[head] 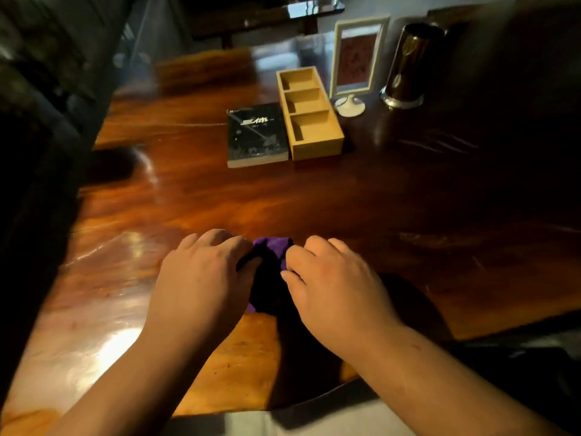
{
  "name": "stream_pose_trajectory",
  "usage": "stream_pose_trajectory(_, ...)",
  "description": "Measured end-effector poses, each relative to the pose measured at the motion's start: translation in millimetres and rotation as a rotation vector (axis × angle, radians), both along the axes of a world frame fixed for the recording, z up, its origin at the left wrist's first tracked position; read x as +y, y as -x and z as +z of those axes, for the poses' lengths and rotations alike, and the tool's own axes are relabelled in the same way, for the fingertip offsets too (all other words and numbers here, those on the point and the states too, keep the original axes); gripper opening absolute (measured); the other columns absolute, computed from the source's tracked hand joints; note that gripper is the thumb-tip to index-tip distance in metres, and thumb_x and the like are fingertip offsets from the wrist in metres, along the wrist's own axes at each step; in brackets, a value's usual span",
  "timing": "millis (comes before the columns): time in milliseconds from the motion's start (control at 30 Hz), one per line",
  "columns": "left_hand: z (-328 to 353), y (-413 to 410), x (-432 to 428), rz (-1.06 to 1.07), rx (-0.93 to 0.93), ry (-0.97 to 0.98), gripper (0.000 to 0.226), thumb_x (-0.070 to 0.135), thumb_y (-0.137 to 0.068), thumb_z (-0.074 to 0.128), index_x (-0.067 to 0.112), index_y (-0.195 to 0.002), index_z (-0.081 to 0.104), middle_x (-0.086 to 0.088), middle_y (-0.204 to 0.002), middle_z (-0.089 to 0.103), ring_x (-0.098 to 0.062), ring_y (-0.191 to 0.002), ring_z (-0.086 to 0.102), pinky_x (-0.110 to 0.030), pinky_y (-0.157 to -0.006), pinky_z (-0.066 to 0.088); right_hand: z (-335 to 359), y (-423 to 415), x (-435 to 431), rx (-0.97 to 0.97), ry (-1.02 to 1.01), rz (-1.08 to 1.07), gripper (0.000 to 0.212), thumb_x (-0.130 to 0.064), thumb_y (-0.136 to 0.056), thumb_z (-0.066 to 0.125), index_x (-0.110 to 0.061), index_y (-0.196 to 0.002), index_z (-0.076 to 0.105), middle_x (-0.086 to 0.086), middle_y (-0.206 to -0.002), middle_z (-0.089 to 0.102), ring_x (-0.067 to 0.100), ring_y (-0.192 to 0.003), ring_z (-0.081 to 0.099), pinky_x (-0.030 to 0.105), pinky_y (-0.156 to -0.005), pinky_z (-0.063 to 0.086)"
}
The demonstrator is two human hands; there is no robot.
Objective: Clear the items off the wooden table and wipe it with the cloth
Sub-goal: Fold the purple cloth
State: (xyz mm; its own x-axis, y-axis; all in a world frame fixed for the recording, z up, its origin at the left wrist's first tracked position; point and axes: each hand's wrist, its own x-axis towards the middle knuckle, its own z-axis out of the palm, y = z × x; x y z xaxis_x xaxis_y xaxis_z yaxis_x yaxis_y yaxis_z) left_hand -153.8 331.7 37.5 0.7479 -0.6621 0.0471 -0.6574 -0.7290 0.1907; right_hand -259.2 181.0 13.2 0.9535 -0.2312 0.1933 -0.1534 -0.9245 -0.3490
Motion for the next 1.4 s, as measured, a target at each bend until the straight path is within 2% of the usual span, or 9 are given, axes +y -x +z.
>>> stream_pose_trajectory(133,83.1,23.3,-31.9,-0.108,-0.045,0.202,0.028,0.029,-0.096,0.062,0.019,-0.116,0.078,-0.006,-0.122,0.074,-0.029,-0.105,0.068,-0.036,-0.077,0.053,71.3,36.3,-29.3,-0.044,-0.005,-0.077,0.01,-0.041,-0.09,0.052,-0.036,-0.097,0.048,-0.015,-0.088,0.045,0.008,-0.08,0.044,0.026,-0.063,0.04)
stream_pose_trajectory(333,205.9,62.9,-106.7,-0.448,-0.085,0.299,0.032,0.028,-0.097,0.057,0.016,-0.12,0.075,-0.005,-0.104,0.077,-0.021,-0.08,0.068,-0.011,-0.067,0.034,179.4,96.5,-89.2,-0.157,-0.068,-0.343,0.089,-0.033,-0.071,0.081,-0.04,-0.144,0.032,-0.007,-0.14,0.039,0.019,-0.128,0.038,0.036,-0.095,0.042)
stream_pose_trajectory(433,241.6,84.5,-149.2,-0.646,-0.096,0.314,0.029,0.027,-0.102,0.054,0.016,-0.121,0.072,-0.007,-0.104,0.075,-0.027,-0.081,0.07,-0.02,-0.061,0.045,217.7,128.4,-119.9,-0.143,-0.007,-0.366,0.056,-0.027,-0.08,0.057,-0.036,-0.134,0.046,-0.009,-0.132,0.053,0.017,-0.125,0.046,0.033,-0.096,0.046)
stream_pose_trajectory(500,254.5,95.9,-170.3,-0.749,-0.092,0.319,0.036,0.035,-0.098,0.049,0.019,-0.122,0.071,-0.006,-0.108,0.075,-0.028,-0.083,0.07,-0.034,-0.059,0.053,229.7,149.3,-131.3,-0.144,0.019,-0.405,0.035,-0.033,-0.08,0.04,-0.03,-0.111,0.054,-0.01,-0.108,0.061,0.014,-0.101,0.058,0.032,-0.077,0.056)
stream_pose_trajectory(600,261.6,128.1,-212.2,-0.948,-0.095,0.29,0.035,0.037,-0.1,0.048,0.021,-0.123,0.069,-0.003,-0.108,0.073,-0.025,-0.081,0.07,-0.03,-0.059,0.049,234.6,203.2,-148.1,-0.169,-0.008,-0.517,0.009,-0.04,-0.085,0.041,-0.035,-0.092,0.043,-0.014,-0.085,0.051,0.008,-0.074,0.052,0.029,-0.056,0.048)
stream_pose_trajectory(767,244.9,201.4,-270.8,-1.201,-0.061,0.295,0.029,0.034,-0.098,0.057,0.021,-0.121,0.069,-0.001,-0.107,0.072,-0.026,-0.082,0.071,-0.024,-0.061,0.044,220.7,299.0,-148.8,-0.195,-0.02,-0.777,0.022,-0.041,-0.093,0.053,-0.032,-0.082,0.037,-0.009,-0.065,0.04,0.008,-0.054,0.043,0.033,-0.044,0.035)
stream_pose_trajectory(967,213.5,299.9,-316.9,-1.422,0.086,0.283,0.022,0.036,-0.105,0.054,0.027,-0.121,0.065,0.006,-0.108,0.068,-0.015,-0.087,0.065,-0.026,-0.069,0.047,202.3,404.1,-141.4,-0.143,-0.05,-1.07,0.015,-0.047,-0.093,0.053,-0.033,-0.096,0.05,-0.012,-0.069,0.052,0.004,-0.059,0.049,0.03,-0.05,0.037)
stream_pose_trajectory(1167,184.6,386.6,-375.0,-1.449,0.141,0.159,0.036,0.046,-0.103,0.04,0.03,-0.128,0.061,0.002,-0.113,0.066,-0.022,-0.094,0.068,-0.045,-0.076,0.057,178.7,489.1,-176.5,-0.112,-0.112,-1.161,0.017,-0.046,-0.097,0.051,-0.033,-0.088,0.047,-0.011,-0.066,0.05,0.005,-0.058,0.049,0.022,-0.052,0.034)
stream_pose_trajectory(1400,152.6,424.1,-445.5,-1.398,0.089,-0.089,0.032,0.048,-0.103,0.046,0.038,-0.131,0.057,0.006,-0.121,0.064,-0.018,-0.104,0.065,-0.043,-0.084,0.057,155.1,522.7,-243.8,0.088,-0.09,-1.191,0.02,-0.051,-0.093,0.049,-0.037,-0.081,0.042,-0.014,-0.075,0.048,0.0,-0.066,0.045,0.022,-0.054,0.028)
